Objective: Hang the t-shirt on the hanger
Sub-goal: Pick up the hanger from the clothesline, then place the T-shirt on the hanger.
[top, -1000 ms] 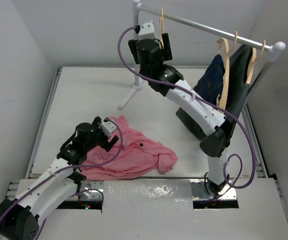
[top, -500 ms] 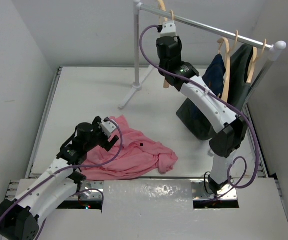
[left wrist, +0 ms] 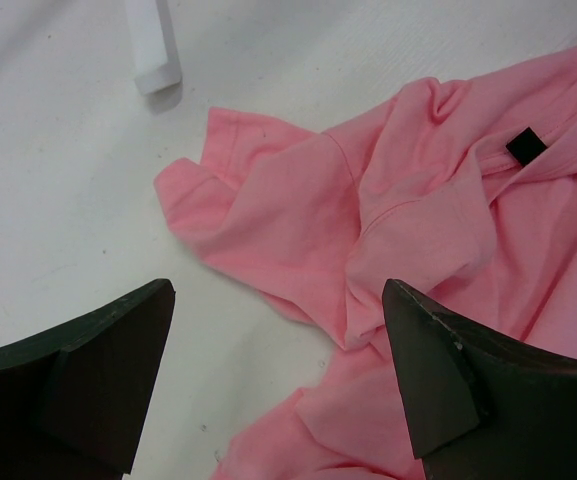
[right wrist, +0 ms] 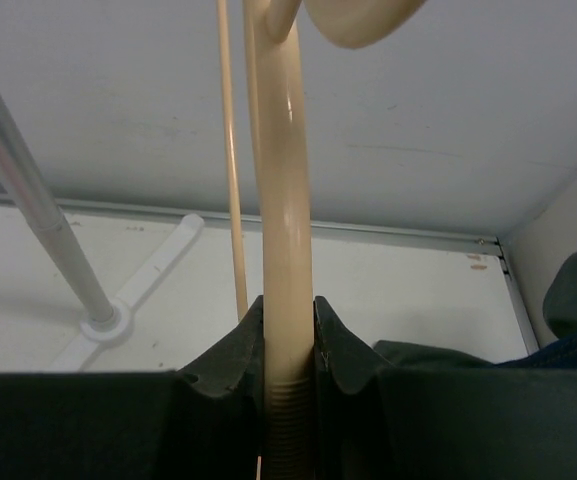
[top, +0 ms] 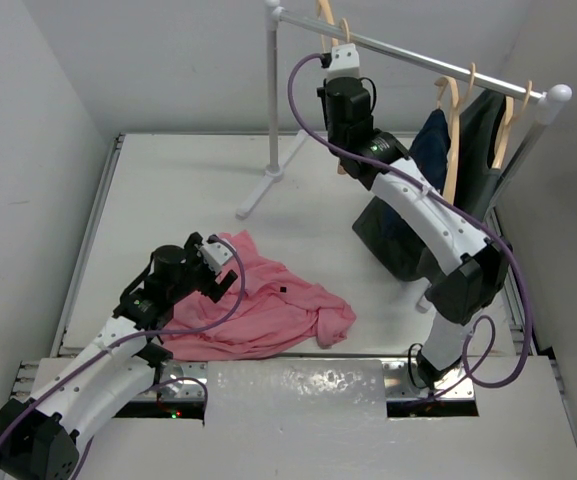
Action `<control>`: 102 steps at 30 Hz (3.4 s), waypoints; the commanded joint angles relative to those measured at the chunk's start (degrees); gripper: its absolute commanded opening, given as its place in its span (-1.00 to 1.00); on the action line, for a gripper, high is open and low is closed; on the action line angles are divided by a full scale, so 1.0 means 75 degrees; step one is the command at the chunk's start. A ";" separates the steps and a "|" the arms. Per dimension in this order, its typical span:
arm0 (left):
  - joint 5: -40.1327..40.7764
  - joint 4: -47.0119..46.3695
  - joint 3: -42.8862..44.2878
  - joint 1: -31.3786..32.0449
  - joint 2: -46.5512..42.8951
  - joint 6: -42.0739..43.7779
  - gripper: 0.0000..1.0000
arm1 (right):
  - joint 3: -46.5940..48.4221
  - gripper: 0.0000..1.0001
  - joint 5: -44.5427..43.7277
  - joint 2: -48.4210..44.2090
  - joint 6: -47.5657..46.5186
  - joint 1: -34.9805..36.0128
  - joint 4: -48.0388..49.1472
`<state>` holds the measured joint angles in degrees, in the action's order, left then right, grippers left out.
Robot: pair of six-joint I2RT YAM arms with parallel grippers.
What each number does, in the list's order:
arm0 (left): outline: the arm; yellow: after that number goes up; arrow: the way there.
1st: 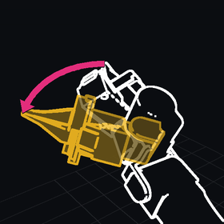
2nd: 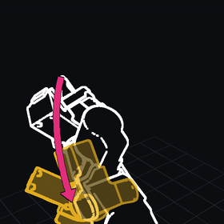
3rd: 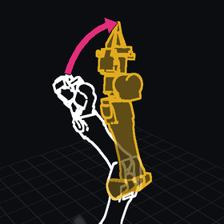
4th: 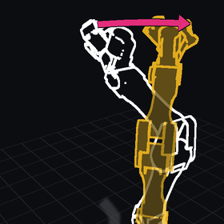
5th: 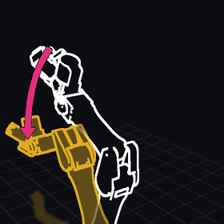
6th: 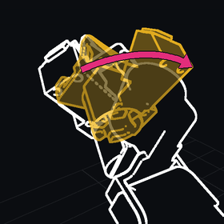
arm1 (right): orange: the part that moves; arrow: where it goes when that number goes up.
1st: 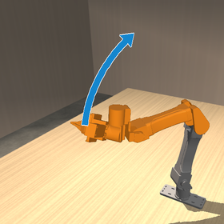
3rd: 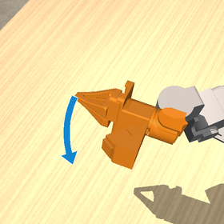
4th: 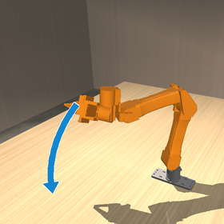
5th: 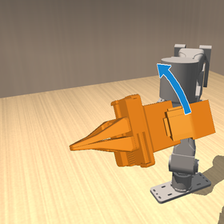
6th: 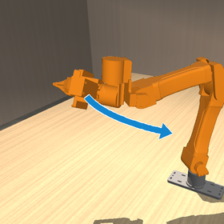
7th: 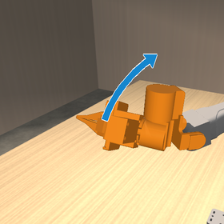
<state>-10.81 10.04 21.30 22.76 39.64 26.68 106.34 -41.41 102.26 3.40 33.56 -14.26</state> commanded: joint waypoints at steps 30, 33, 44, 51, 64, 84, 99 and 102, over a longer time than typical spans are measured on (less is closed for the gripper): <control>-0.1453 0.0954 0.1694 0.0338 0.1675 0.0357 0.45 | -0.3723 -1.00 0.4196 -0.3285 -0.0770 0.0025 -0.1321; -0.1173 0.1506 0.2233 0.1342 0.2272 0.0380 0.47 | -0.4755 -1.00 0.4255 -0.3965 -0.0512 0.0025 -0.1473; 0.1428 0.1462 0.2832 0.2426 0.4734 0.0334 0.52 | -0.6562 -1.00 0.4395 -0.5197 -0.0055 0.0037 -0.1344; 0.1770 0.1520 0.3090 0.2414 0.5133 0.0006 0.07 | -0.6983 -1.00 0.4980 -0.5851 -0.0066 0.0037 -0.1731; 0.1008 0.2153 0.4437 0.1196 0.5121 -0.0604 -1.00 | -0.6855 -1.00 0.7535 -0.6826 0.0039 0.0037 -0.3782; 0.0339 0.3079 0.6043 0.0949 0.6516 -0.0674 -1.00 | -0.6432 -1.00 0.7489 -0.7411 0.0132 0.0037 -0.4884; -0.0363 0.3266 0.5855 0.0961 0.6141 -0.0287 -1.00 | -0.7148 -1.00 0.7150 -0.6627 0.0098 0.0048 -0.3256; -0.0668 0.3301 0.5996 0.0961 0.6129 -0.0299 -1.00 | -0.7277 -1.00 0.6787 -0.6486 -0.0066 0.0107 -0.2904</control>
<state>-12.32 35.42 65.12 30.30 87.85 23.92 51.96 11.90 53.23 3.66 33.91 -42.85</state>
